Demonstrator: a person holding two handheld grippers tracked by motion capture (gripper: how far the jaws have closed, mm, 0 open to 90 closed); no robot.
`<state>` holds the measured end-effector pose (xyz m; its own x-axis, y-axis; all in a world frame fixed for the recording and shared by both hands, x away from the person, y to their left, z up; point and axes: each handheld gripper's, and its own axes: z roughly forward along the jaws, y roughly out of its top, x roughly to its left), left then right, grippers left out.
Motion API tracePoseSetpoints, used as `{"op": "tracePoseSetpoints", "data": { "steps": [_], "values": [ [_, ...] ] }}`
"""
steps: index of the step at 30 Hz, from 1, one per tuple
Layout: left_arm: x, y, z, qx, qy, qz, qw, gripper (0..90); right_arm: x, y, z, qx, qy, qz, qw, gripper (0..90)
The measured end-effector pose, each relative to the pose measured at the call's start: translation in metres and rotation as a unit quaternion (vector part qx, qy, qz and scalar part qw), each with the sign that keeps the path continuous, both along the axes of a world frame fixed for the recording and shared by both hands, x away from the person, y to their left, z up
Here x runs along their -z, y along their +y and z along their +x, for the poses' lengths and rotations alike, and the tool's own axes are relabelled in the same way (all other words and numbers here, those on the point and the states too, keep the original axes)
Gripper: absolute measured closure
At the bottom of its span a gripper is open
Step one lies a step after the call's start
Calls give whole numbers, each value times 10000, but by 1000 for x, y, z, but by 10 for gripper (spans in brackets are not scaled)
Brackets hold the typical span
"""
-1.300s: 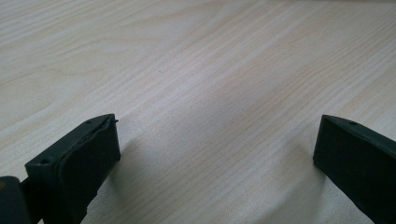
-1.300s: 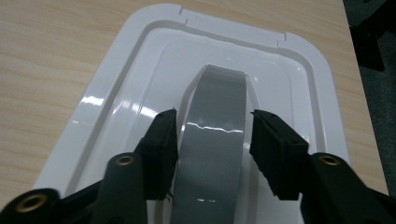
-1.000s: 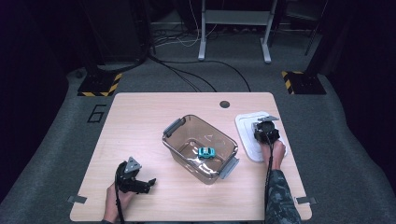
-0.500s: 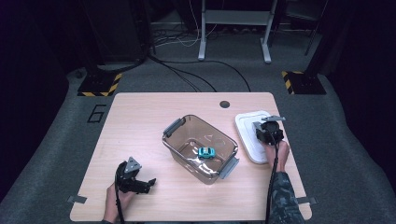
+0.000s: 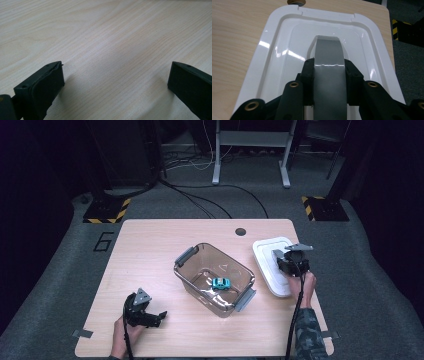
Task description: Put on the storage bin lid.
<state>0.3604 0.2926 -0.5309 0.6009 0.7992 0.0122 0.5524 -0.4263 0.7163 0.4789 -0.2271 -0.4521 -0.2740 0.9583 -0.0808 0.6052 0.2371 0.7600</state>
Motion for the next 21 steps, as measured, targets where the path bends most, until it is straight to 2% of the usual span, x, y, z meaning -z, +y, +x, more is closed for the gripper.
{"op": "tracePoseSetpoints", "data": {
  "steps": [9,21],
  "values": [
    [0,0,0,1,8,1,10000,1,-23,-4,-11,-94,-118,96,9998,665],
    [0,0,0,-5,-1,-3,10000,1,-49,-5,-24,-228,-287,50,9993,666]
  ]
}}
